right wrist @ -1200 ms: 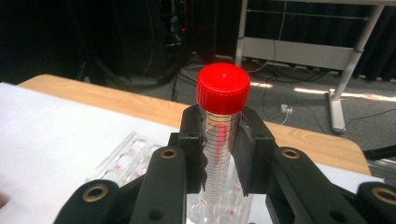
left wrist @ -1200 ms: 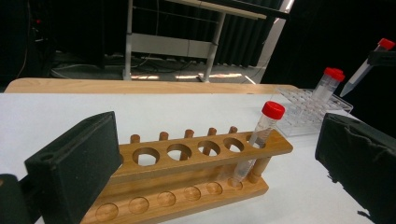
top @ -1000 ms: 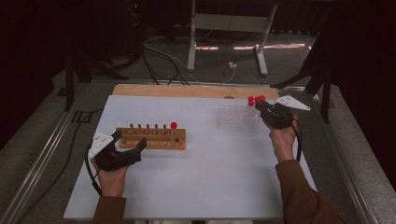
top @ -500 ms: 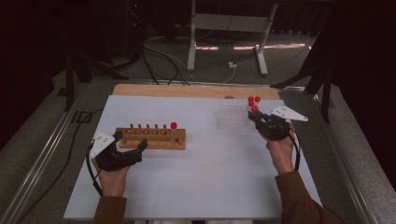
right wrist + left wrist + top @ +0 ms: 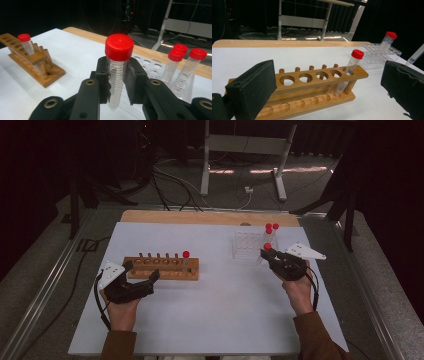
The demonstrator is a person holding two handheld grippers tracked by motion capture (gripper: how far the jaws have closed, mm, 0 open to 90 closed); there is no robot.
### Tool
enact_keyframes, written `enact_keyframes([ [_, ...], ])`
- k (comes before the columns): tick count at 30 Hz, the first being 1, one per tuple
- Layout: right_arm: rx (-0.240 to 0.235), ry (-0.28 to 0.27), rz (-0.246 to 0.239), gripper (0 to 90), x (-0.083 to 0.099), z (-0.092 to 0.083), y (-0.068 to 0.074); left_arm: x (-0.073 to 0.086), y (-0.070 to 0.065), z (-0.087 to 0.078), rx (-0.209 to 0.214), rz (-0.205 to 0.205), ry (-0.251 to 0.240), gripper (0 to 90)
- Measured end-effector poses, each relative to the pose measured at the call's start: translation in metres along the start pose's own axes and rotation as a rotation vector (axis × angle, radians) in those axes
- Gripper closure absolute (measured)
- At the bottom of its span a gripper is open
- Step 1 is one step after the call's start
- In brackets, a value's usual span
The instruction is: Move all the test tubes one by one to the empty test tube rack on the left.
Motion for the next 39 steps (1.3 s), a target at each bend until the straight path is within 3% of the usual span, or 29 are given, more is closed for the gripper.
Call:
enact_keyframes([
  [10,-0.055,0.0,-0.031,74.4,-0.002,0.0,0.013,-0.004,-0.015,0.001,0.023,0.029,0.016,0.7],
  [24,-0.127,0.0,-0.077,74.3,-0.007,-0.002,0.035,-0.03,-0.062,0.017,0.111,0.126,0.032,1.3],
  [29,-0.16,0.006,-0.071,74.3,-0.006,0.001,0.041,-0.038,-0.079,0.027,0.148,0.138,0.028,2.5],
  [39,-0.196,0.029,-0.104,74.2,-0.006,0.006,0.06,-0.045,-0.107,0.049,0.197,0.173,0.059,4.2],
])
Point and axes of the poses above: each handheld gripper's, and its own axes: z roughly forward along the jaws, x roughly out of its underside, y roughly to its left, the point moved 2 cm from there along z, roughly forward along the jaws, and after that the axes turned 13 degrees about y, right-handed, at the moved point
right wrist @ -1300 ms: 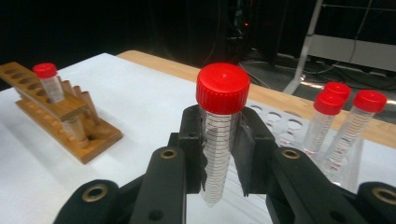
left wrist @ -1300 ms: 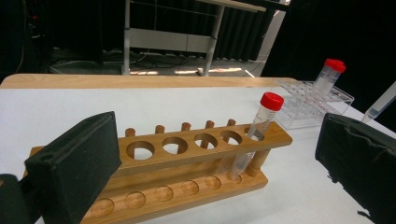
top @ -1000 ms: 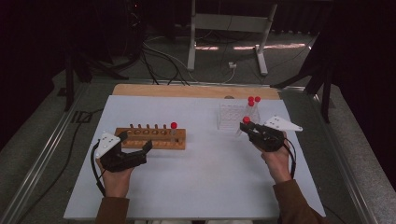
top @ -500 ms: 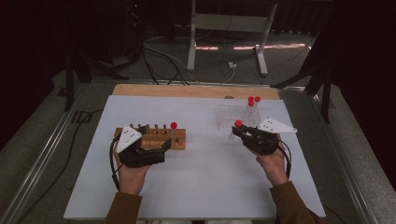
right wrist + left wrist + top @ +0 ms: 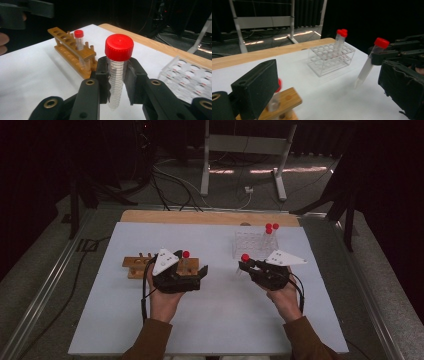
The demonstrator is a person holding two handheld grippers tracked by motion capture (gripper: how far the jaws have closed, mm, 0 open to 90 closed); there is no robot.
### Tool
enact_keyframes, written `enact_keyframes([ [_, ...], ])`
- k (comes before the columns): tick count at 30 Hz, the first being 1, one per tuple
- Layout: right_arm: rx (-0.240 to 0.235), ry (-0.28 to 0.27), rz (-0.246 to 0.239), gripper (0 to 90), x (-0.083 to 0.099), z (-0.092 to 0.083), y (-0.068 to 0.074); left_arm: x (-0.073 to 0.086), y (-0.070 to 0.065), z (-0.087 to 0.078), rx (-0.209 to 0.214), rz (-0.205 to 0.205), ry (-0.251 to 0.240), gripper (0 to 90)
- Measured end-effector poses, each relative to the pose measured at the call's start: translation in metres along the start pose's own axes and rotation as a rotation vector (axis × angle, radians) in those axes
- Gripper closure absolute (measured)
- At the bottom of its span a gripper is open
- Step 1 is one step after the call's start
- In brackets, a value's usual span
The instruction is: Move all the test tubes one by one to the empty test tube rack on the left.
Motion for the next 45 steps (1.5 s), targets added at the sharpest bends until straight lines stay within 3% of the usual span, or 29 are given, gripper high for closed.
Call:
enact_keyframes([
  [14,-0.035,0.044,-0.032,74.2,0.002,0.016,0.017,-0.016,-0.03,0.029,0.061,0.039,0.041,9.7],
  [19,-0.047,0.05,-0.041,74.2,0.002,0.019,0.022,-0.019,-0.038,0.039,0.079,0.047,0.062,18.2],
  [24,-0.057,0.053,-0.052,74.2,0.001,0.021,0.026,-0.018,-0.045,0.046,0.116,0.069,0.074,36.8],
  [33,-0.064,0.058,-0.055,74.2,0.002,0.022,0.027,-0.016,-0.05,0.054,0.138,0.084,0.112,62.4],
  [42,-0.071,0.057,-0.057,74.0,0.002,0.023,0.027,-0.015,-0.052,0.057,0.141,0.088,0.117,70.4],
  [45,-0.082,0.056,-0.057,69.4,0.002,0.022,0.026,-0.016,-0.052,0.057,0.136,0.081,0.111,70.7],
])
Point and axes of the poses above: each handheld gripper's, and its own axes: z roughly forward along the jaws, x roughly out of its underside, y roughly to its left, the point moved 2 cm from there along z, roughly forward along the jaws, and after that the axes turned 13 degrees about y, right-handed, at the moved point
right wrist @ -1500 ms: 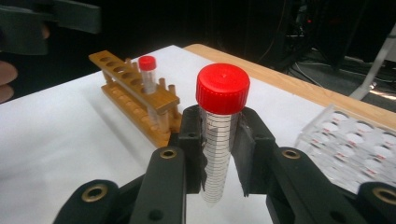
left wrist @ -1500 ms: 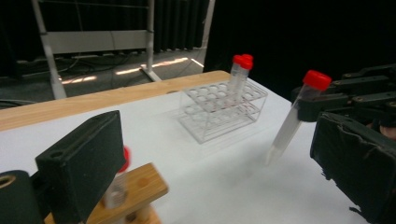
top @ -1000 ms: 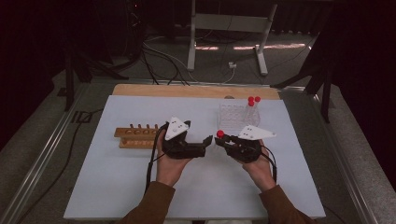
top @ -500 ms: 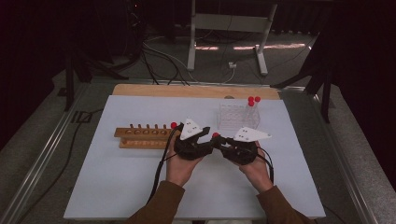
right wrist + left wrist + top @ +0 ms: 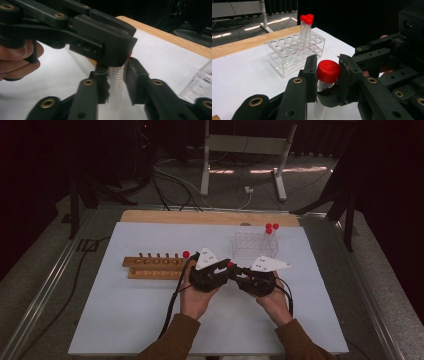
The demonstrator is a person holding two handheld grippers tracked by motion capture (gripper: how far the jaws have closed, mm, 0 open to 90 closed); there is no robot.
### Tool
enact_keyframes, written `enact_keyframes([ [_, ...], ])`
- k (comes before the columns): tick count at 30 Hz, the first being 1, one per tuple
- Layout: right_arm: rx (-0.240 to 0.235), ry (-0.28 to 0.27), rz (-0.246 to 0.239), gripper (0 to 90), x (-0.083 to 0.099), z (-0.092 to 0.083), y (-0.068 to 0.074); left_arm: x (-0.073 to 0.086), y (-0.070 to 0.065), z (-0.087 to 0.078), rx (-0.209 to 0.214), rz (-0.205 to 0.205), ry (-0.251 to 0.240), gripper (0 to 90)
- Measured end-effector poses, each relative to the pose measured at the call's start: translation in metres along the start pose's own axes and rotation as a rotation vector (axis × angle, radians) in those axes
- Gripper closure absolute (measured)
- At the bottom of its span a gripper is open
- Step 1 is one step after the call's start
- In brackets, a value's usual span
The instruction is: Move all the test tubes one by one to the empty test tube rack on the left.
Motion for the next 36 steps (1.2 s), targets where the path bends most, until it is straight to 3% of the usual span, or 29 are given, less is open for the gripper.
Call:
enact_keyframes([
  [7,-0.026,-0.004,0.024,29.4,0.001,0.001,-0.004,-0.001,0.004,-0.005,-0.012,-0.014,-0.01,70.8],
  [10,-0.024,-0.01,0.046,16.2,0.002,0.001,-0.007,-0.001,0.007,-0.009,-0.016,-0.022,-0.021,70.8],
  [14,-0.036,-0.027,0.069,5.6,0.003,0.0,-0.011,-0.002,0.011,-0.014,-0.02,-0.032,-0.032,70.8],
  [19,-0.058,-0.049,0.063,2.1,0.004,-0.004,-0.014,-0.002,0.014,-0.018,-0.023,-0.039,-0.035,70.8],
  [36,-0.053,-0.086,0.084,0.5,0.008,-0.011,-0.023,-0.001,0.025,-0.037,-0.039,-0.048,-0.052,70.7],
])
Point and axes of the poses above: each handheld gripper's, and its own axes: z roughly forward along the jaws, x roughly out of its underside, y roughly to its left, the point moved 2 cm from there along z, roughly forward along the jaws, and after that the axes turned 13 degrees about y, right-handed, at the moved point
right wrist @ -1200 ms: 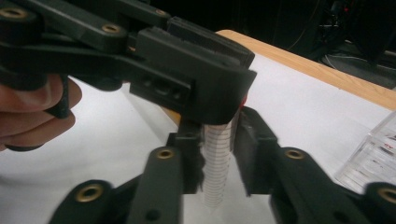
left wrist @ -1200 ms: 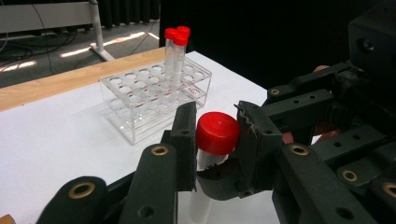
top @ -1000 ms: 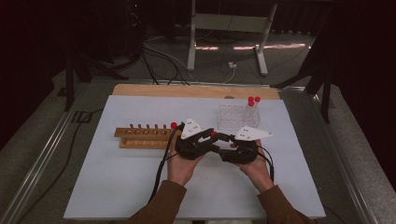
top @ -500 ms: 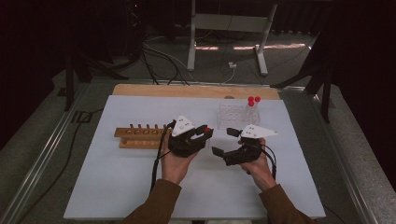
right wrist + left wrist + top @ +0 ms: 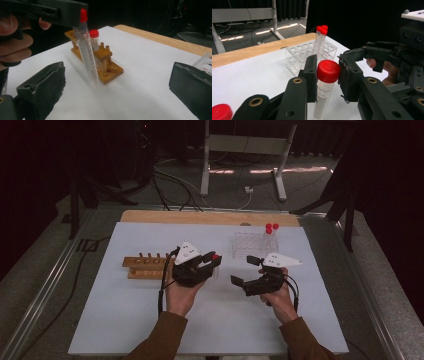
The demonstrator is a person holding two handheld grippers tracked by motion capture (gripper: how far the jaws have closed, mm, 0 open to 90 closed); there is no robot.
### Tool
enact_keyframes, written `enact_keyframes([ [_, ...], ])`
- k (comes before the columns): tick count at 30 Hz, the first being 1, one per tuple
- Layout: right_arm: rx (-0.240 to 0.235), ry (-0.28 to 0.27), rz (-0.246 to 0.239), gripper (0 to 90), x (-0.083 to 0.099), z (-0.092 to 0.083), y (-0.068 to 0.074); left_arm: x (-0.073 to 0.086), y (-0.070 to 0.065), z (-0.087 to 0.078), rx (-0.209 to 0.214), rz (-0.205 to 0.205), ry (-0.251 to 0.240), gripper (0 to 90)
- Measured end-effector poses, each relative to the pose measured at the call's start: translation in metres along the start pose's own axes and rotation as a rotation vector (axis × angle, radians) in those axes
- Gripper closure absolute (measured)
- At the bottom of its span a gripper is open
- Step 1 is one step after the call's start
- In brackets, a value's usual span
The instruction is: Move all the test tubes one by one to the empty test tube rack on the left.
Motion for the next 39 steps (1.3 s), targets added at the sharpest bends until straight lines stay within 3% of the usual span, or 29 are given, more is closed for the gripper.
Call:
enact_keyframes([
  [18,0.0,-0.011,0.017,0.6,0.0,-0.003,-0.004,0.001,0.026,-0.028,-0.05,-0.027,-0.013,70.7],
  [39,-0.002,-0.014,0.017,0.5,0.001,-0.005,-0.005,0.001,0.064,-0.055,-0.186,-0.062,-0.053,70.7],
])
Point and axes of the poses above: each handheld gripper's, and its own axes: z roughly forward along the jaws, x roughly out of its underside, y roughly to its left, the point moved 2 cm from there along z, roughly forward along the jaws, and after that the axes turned 13 degrees about y, right-handed, at the moved point
